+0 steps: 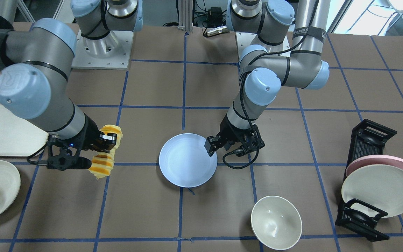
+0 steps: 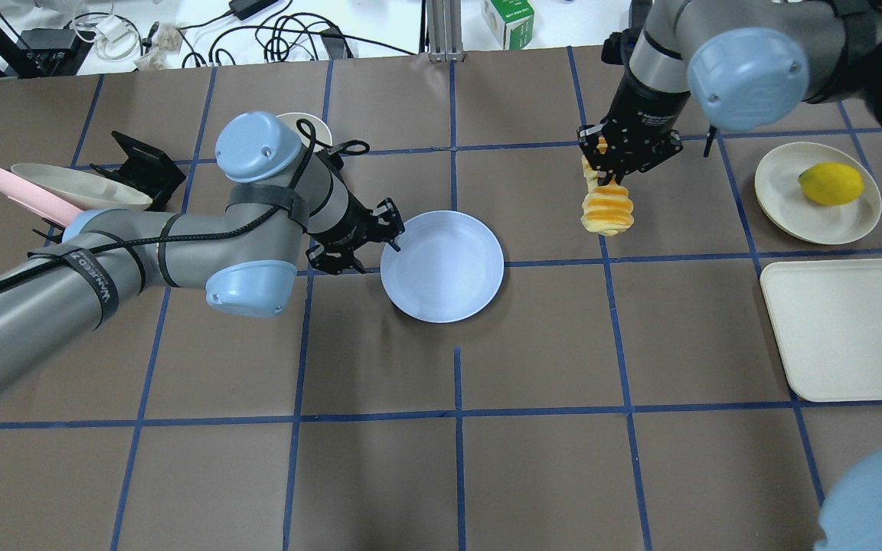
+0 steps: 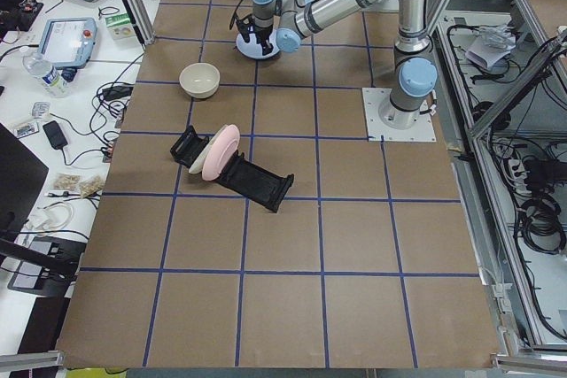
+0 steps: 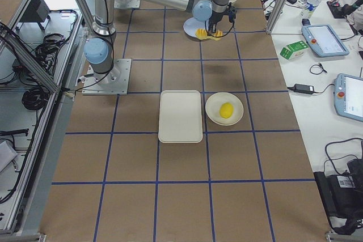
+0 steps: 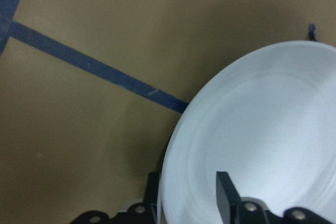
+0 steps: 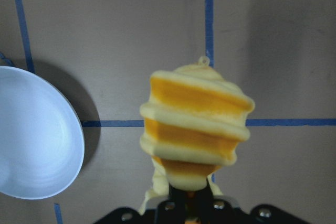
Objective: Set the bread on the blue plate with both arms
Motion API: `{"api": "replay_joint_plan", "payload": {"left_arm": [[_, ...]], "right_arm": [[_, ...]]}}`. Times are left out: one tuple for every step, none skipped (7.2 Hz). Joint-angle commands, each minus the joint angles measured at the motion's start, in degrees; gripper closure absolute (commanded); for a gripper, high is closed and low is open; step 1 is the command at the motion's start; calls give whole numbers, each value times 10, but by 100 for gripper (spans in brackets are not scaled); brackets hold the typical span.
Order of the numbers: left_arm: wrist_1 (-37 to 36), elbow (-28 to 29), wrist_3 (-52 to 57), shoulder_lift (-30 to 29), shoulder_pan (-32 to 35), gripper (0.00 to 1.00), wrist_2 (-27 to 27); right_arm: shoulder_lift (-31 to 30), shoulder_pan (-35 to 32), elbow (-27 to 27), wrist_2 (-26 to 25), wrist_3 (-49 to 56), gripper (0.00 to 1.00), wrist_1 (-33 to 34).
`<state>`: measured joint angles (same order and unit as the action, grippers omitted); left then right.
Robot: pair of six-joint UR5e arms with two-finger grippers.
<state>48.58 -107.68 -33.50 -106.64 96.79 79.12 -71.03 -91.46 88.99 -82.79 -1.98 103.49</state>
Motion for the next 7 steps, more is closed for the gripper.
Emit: {"api": "replay_joint_plan", "payload": {"left_arm": [[274,171,81,41,-29,0,28],[406,238,144,60,-50,0,54],[498,273,206,85,-69,0,100],[547,277,245,107,-81,0,137],[556,280,249,118,-78,0,137],[556,276,258,123,-78,0,135],[556,274,264,129,-82,0,137]], "right_arm": [[29,-58,14,9,-65,100,51],[33,-91,14,29,-121,100,53],[47,-116,15,42,-132,100,64],[66,-153,17,42,-169,100,127],[90,-167,19,40,-208,100,156],[117,-169,25,35,-206,100,178],[146,-170,27,34,-217,65,221]]}}
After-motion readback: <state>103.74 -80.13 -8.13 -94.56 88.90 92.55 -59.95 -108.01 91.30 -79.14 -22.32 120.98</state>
